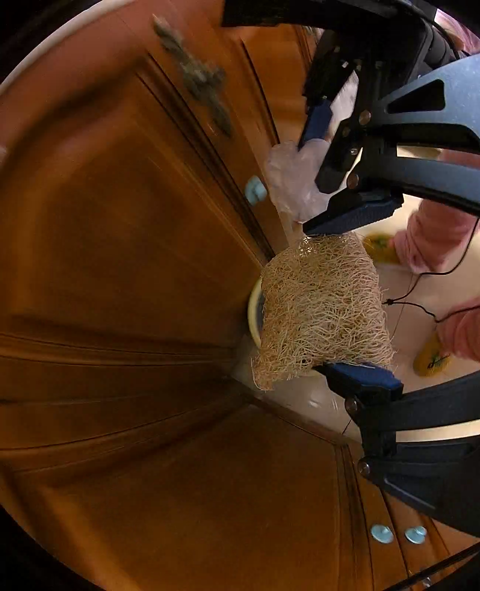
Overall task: Collect trash
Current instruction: 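Carry scrubber and plastic bag down over the floor bin, then open both grippers to drop scrubber and bag into the bin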
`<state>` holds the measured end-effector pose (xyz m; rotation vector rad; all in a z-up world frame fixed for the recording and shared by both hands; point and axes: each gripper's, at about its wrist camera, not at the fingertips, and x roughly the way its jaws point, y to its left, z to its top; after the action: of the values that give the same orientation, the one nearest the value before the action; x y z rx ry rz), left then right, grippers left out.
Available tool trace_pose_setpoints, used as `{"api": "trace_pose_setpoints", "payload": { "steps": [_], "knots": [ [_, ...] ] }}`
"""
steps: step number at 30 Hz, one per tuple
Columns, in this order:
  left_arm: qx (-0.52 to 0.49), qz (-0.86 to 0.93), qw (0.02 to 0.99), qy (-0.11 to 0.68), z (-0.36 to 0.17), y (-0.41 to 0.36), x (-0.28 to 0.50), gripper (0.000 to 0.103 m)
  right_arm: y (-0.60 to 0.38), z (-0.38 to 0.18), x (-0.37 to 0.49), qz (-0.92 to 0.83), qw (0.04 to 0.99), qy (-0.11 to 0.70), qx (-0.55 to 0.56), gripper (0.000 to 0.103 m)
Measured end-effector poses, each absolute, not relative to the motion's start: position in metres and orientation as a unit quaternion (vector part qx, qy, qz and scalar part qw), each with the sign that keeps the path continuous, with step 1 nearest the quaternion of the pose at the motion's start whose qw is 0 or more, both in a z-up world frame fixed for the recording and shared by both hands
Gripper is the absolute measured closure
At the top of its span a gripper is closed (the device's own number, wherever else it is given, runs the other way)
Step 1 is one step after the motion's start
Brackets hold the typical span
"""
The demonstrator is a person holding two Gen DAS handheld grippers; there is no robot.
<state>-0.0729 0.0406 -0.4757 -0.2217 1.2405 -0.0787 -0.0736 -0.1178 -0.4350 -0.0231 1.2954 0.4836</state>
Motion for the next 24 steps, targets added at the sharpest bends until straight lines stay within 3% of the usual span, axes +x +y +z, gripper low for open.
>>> {"api": "trace_pose_setpoints", "payload": {
  "steps": [8,13,18,24],
  "knots": [
    [-0.096,-0.041,0.795,0.597,-0.550,0.036,-0.064,0.039,-0.108,-0.517,-0.061,0.203,0.761,0.616,-0.025,0.060],
    [-0.093,-0.041,0.790,0.605,-0.578,0.036,-0.059,0.027,-0.103,-0.553,-0.052,0.195,0.745,0.638,-0.024,0.056],
    [-0.099,-0.049,0.784,0.611,-0.592,0.043,-0.051,0.008,-0.109,-0.568,-0.047,0.188,0.742,0.644,-0.002,0.041],
    [-0.092,-0.050,0.795,0.598,-0.595,0.043,-0.051,0.006,-0.115,-0.563,-0.057,0.186,0.742,0.644,0.011,0.041]
  ]
}}
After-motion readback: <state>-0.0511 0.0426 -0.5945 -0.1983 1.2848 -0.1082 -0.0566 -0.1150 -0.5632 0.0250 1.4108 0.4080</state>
